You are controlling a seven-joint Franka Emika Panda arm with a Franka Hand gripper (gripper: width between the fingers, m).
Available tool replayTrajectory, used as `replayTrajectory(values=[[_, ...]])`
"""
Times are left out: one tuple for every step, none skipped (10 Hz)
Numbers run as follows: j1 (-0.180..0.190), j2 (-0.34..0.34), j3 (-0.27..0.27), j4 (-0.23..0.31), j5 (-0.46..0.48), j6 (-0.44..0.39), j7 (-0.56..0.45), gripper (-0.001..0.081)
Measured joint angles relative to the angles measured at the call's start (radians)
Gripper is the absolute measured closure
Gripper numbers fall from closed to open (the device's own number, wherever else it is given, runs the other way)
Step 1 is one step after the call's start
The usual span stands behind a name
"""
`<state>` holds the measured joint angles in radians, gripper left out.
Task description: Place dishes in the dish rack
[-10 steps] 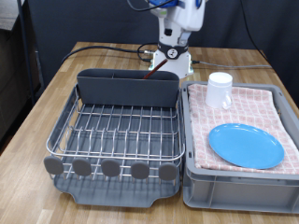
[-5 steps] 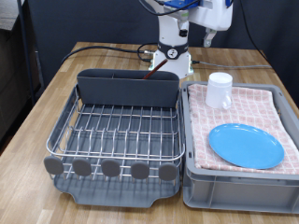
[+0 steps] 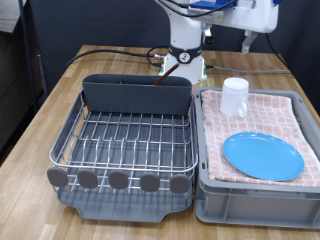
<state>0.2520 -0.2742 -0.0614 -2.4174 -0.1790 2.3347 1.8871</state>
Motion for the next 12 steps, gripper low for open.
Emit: replayTrajectory(values=[[0.001,0.04,0.015,0.035,0.011,-0.006,0.015,0.0004],[0.002,0.077,0.025,0.057,0.029,0.014,0.024,0.0004],[0.003,0.107,0.031,0.059,0.045,0.066,0.026,0.0004],[0.003,0.134,0.033,0.049,0.057,0.136,0.025,0.0004],[0.003,0.158,0.033,0.026,0.079,0.236,-0.001,0.0004],[0.004,0.181,0.033,-0.007,0.117,0.344,-0.047,0.0004],[0.004,0.204,0.032,-0.038,0.168,0.435,-0.106,0.0004],[0.003,0.226,0.031,-0.062,0.23,0.496,-0.173,0.0004],[0.003,0.247,0.031,-0.078,0.301,0.534,-0.241,0.0004],[0.003,0.266,0.032,-0.09,0.376,0.561,-0.311,0.0004],[0.003,0.285,0.034,-0.097,0.453,0.584,-0.384,0.0004],[0.003,0.301,0.037,-0.102,0.529,0.6,-0.457,0.0004]])
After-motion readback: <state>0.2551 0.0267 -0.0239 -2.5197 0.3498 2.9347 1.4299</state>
